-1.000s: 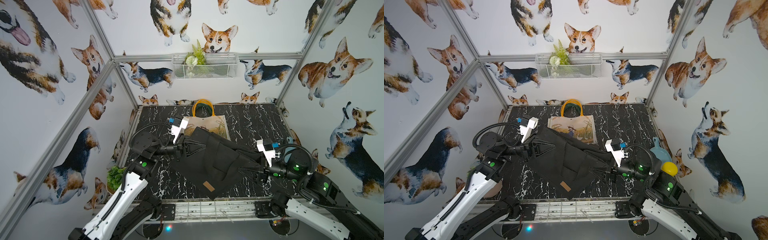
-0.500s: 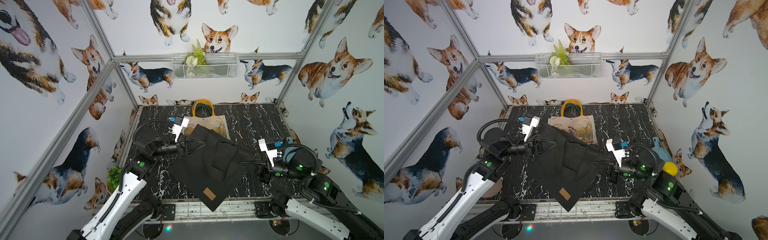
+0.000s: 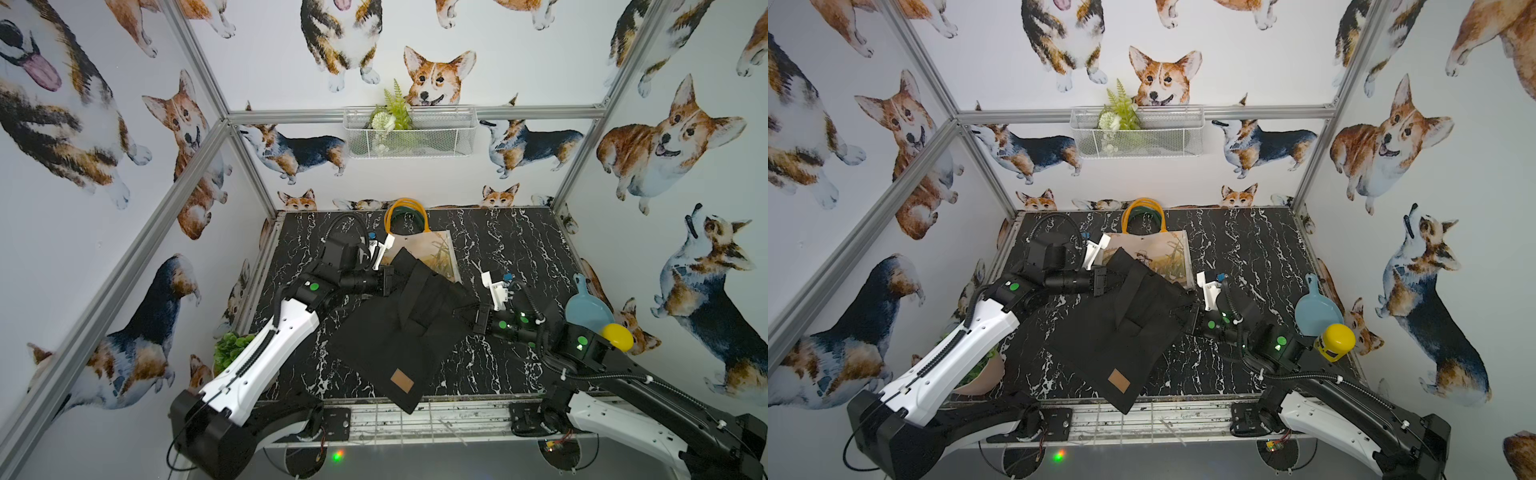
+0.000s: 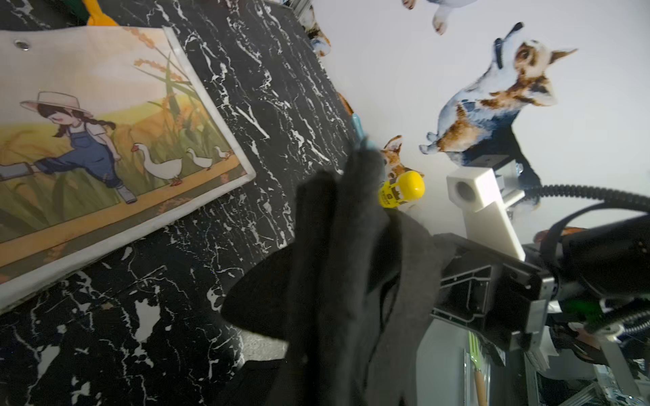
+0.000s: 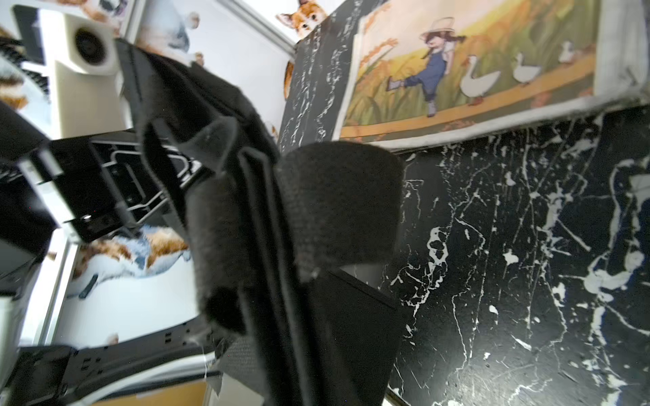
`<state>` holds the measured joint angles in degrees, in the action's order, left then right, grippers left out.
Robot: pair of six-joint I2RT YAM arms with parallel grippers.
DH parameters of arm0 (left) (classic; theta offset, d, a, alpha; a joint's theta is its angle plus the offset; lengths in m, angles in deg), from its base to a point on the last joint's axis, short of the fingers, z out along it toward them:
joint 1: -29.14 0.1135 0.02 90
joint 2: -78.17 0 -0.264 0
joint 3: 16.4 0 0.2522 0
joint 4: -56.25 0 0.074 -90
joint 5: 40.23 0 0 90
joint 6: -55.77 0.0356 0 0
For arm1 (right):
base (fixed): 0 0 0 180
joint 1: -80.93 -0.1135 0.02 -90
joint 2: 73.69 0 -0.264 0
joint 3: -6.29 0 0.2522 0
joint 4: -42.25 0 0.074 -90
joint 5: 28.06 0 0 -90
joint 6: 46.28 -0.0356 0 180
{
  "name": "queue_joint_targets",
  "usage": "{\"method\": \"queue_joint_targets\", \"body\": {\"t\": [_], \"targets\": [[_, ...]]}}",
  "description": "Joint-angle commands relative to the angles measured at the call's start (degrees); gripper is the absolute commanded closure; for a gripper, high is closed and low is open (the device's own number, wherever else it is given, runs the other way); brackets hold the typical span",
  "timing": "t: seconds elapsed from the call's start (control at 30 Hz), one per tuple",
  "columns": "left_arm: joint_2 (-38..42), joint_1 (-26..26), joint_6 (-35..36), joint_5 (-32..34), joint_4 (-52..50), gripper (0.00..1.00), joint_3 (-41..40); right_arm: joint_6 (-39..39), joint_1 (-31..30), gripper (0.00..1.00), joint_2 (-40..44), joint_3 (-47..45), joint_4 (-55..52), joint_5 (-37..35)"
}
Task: Put away the canvas bag
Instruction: Press the canvas bag at the center of the board.
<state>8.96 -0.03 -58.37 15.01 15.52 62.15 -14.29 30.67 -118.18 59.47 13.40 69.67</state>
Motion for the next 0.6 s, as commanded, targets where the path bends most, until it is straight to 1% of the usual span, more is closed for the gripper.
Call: {"method": "queue_joint_targets", "body": {"t": [0.0, 0.1, 0.13, 0.23, 0.3, 0.33, 0.43, 0.5, 0.57], "targets": [[-6.79, 0.23, 4.90, 4.79, -3.76, 1.00, 5.00, -12.73, -0.19, 1.00, -0.70, -3.94, 12.00, -10.95], [-12.78, 0.25, 5.72, 5.29, -2.98, 1.00, 9.01, -12.48, -0.28, 1.00, -1.74, -1.67, 8.47, -13.59], [-15.05, 0.32, 5.77, 5.33, -2.42, 0.99, 10.52, -13.86, -0.28, 1.00, -2.18, -0.68, 6.10, -14.82], [-19.78, 1.13, 4.67, 4.15, -0.07, 0.70, 14.08, -19.08, -0.28, 1.00, -2.85, 1.97, -2.92, -19.63], [-20.78, 2.20, 3.13, 3.86, 1.48, 0.56, 15.20, -23.76, -0.52, 1.00, -1.70, 1.06, -5.81, -23.34], [-20.42, 2.59, 2.63, 3.96, 2.07, 0.53, 15.19, -26.30, -0.62, 1.00, -0.78, -0.10, -6.46, -25.04], [-17.39, 3.15, 3.76, 5.04, 0.92, 0.47, 13.89, -30.23, -0.67, 1.00, 1.90, -2.95, -7.44, -29.12], [-14.27, 3.50, 4.92, 6.36, -1.15, 0.46, 11.30, -31.92, -0.72, 1.00, 3.44, -4.49, -8.05, -30.99], [-10.64, 3.89, 5.16, 5.97, -2.19, 0.46, 7.70, -33.07, -0.72, 1.00, 4.76, -6.35, -7.03, -31.79]]}}
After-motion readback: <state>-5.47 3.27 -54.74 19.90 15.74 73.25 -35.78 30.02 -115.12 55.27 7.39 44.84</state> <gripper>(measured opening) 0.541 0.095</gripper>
